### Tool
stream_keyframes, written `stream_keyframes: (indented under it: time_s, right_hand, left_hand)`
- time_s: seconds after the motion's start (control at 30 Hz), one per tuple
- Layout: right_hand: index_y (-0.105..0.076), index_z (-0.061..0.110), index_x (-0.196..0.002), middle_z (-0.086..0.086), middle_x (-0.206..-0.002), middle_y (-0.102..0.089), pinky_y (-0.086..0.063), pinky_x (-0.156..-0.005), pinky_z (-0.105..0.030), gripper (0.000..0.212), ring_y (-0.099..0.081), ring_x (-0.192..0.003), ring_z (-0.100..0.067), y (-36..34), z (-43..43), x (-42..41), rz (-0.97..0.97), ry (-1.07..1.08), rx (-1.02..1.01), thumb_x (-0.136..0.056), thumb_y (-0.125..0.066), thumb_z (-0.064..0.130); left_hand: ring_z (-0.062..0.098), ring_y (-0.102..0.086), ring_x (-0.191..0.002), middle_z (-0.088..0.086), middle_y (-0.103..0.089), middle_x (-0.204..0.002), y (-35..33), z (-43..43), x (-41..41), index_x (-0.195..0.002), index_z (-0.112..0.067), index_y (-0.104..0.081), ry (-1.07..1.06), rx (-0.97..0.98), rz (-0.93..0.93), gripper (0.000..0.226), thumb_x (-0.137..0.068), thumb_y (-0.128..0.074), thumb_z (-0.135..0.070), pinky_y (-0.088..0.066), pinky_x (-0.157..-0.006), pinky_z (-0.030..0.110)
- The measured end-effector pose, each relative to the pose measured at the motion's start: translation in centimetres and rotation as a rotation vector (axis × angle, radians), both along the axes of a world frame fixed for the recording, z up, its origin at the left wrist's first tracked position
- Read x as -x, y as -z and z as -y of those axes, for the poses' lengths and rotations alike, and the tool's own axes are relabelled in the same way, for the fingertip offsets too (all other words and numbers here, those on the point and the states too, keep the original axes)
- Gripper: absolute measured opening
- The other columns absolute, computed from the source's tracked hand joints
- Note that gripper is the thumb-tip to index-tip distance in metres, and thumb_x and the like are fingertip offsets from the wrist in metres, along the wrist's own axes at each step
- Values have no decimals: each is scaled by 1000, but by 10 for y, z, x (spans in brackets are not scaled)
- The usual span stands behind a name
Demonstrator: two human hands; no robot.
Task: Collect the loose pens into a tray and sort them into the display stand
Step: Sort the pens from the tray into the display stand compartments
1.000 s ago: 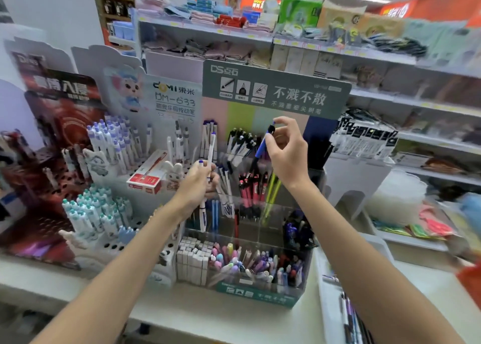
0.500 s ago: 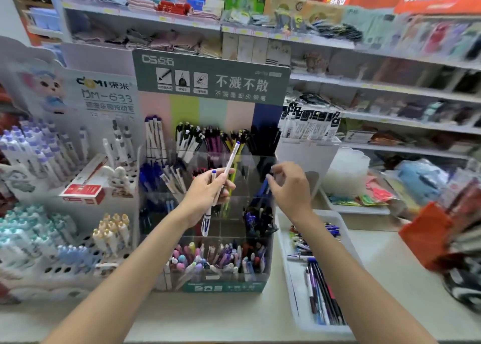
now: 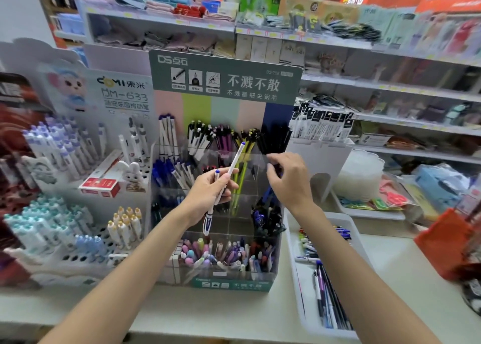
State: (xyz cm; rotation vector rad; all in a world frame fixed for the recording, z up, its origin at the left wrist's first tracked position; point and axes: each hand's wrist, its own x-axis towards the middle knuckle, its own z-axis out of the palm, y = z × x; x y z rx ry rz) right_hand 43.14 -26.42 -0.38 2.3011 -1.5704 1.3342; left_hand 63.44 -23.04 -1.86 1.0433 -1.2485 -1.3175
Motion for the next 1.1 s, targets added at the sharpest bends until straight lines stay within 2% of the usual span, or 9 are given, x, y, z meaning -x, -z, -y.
stream_keyframes:
  time_s: [0.13, 0.27, 0.4, 0.5, 0.67, 0.77, 0.87, 0.93, 1.1]
  right_hand:
    - [-48, 13, -139, 2, -98, -67, -51, -75, -15, 48, -64, -81, -2, -22, -9, -54, 309, -272, -220, -93, -64, 13]
    - [-53, 12, -127, 1, -91, -65, -57, -75, -33, 35, -66, -79, -9, -27, -4, -84, 386, -303, -158, -93, -64, 9]
    - [-48, 10, -116, 1, -82, -64, -57, -69, -34, 30, -65, -75, -12, -44, 7, -99, 576, -269, -8, -91, -65, 7]
    - [-49, 6, -113, 4, -79, -61, -50, -66, -18, 28, -62, -71, -9, -49, 17, -113, 469, -262, 83, -91, -66, 6]
    - [-56, 6, -109, -3, -91, -61, -55, -71, -31, 25, -59, -76, -14, -11, 24, -140, 112, -294, 63, -88, -70, 9]
    - [-64, 6, -98, -5, -91, -64, -54, -75, -37, 15, -59, -81, -17, 12, 26, -142, -34, -287, -15, -88, -72, 13]
    - [-72, 5, -100, -8, -95, -70, -52, -82, -40, 17, -59, -93, -24, 19, 26, -140, -175, -243, 26, -87, -72, 17]
    - [-73, 7, -103, -6, -96, -71, -50, -85, -36, 16, -57, -94, -21, 10, 23, -140, -85, -265, 19, -89, -68, 15]
    - [-76, 16, -93, 12, -91, -65, -46, -85, -27, 12, -57, -92, -7, -27, 14, -146, 189, -428, -173, -89, -71, 26]
  left_hand:
    - [22, -62, -85, 5, -69, -90, -2, -3, -1, -116, -22, -65, 6, -16, -2, 22, -105, -47, -23, -55, -67, 20]
    - [28, -68, -99, 17, -70, -113, -3, -5, -22, -121, -26, -64, -38, 18, 39, 24, -104, -48, -25, -60, -83, 33]
    - [13, -59, -80, 4, -65, -102, -5, -6, -63, -131, -33, -53, -202, 115, 183, 29, -106, -39, -32, -57, -71, 28]
    - [9, -46, -70, -1, -51, -83, -2, -5, -88, -123, -24, -49, -286, 76, 244, 26, -108, -32, -35, -42, -72, 29]
    - [11, -40, -67, 3, -46, -79, -2, -11, -107, -98, -13, -39, -319, 5, 65, 14, -103, -26, -12, -34, -61, 25]
    - [13, -45, -76, 3, -48, -86, -3, -18, -111, -102, -12, -51, -351, -8, 91, 23, -107, -29, -13, -41, -68, 25]
    - [12, -57, -84, -3, -59, -89, -3, -22, -110, -111, -18, -65, -336, 41, 164, 23, -105, -43, -15, -52, -81, 27]
    - [10, -62, -81, -3, -66, -85, -3, -22, -109, -113, -22, -67, -349, 84, 128, 21, -100, -54, -13, -57, -81, 27]
    - [5, -70, -69, 6, -75, -88, -12, -9, -92, -110, -9, -72, -352, 152, 217, 21, -90, -69, -11, -57, -69, 20]
